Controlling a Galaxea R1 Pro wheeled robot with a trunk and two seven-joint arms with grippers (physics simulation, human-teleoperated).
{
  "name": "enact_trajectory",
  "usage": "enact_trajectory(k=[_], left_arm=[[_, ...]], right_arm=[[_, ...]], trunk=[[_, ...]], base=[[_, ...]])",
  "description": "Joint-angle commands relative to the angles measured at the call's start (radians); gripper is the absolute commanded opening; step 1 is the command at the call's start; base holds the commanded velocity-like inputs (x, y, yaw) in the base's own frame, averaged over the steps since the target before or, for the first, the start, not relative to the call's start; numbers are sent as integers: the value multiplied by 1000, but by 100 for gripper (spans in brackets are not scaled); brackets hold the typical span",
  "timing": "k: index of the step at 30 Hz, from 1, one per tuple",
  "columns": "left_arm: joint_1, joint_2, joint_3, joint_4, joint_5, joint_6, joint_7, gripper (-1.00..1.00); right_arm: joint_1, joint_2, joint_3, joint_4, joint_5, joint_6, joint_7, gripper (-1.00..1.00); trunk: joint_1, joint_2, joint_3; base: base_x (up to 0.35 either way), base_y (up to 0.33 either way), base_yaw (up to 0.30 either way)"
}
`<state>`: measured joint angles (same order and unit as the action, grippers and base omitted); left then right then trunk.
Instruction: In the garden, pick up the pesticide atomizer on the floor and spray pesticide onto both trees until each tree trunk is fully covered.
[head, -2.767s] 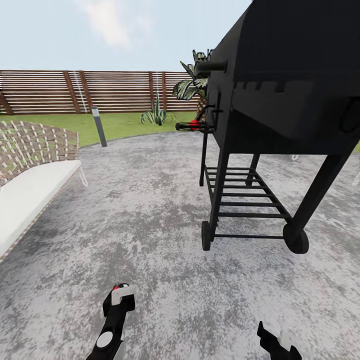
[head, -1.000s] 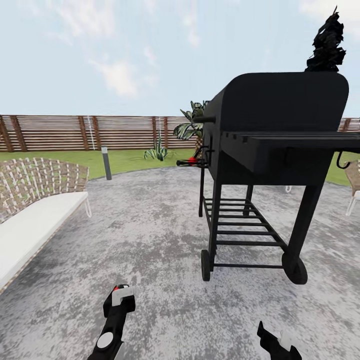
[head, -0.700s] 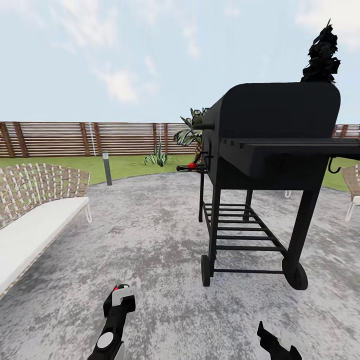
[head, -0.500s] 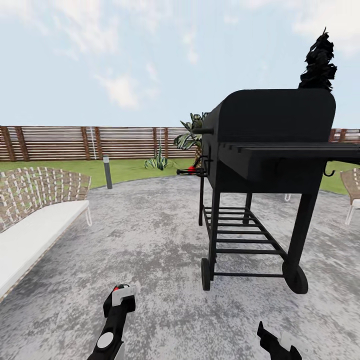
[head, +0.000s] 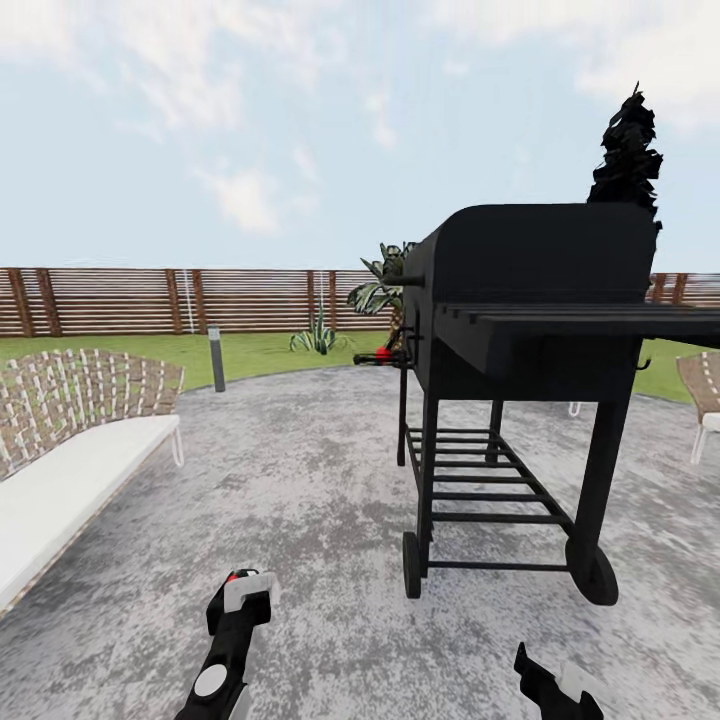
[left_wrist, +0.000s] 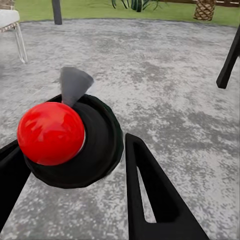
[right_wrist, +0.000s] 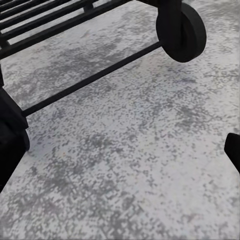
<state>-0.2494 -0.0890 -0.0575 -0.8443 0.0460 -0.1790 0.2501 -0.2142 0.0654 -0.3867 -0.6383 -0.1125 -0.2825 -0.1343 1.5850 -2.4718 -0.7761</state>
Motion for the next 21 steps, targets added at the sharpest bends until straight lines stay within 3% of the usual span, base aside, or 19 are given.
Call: enact_trajectory(k=[1,21], left_arm=[[-1,1,-4,0,5,-4,6,-100],[-1,0,-4,1,4,-4,6,-100]], right_arm=[[-1,1,-1,0,-10,-4,2,100],[-1,1,-1,0,-10,-4,2,100]], trunk=[[-4,7,2],[-81,147,65]], base=[[0,0,0],[0,0,0]])
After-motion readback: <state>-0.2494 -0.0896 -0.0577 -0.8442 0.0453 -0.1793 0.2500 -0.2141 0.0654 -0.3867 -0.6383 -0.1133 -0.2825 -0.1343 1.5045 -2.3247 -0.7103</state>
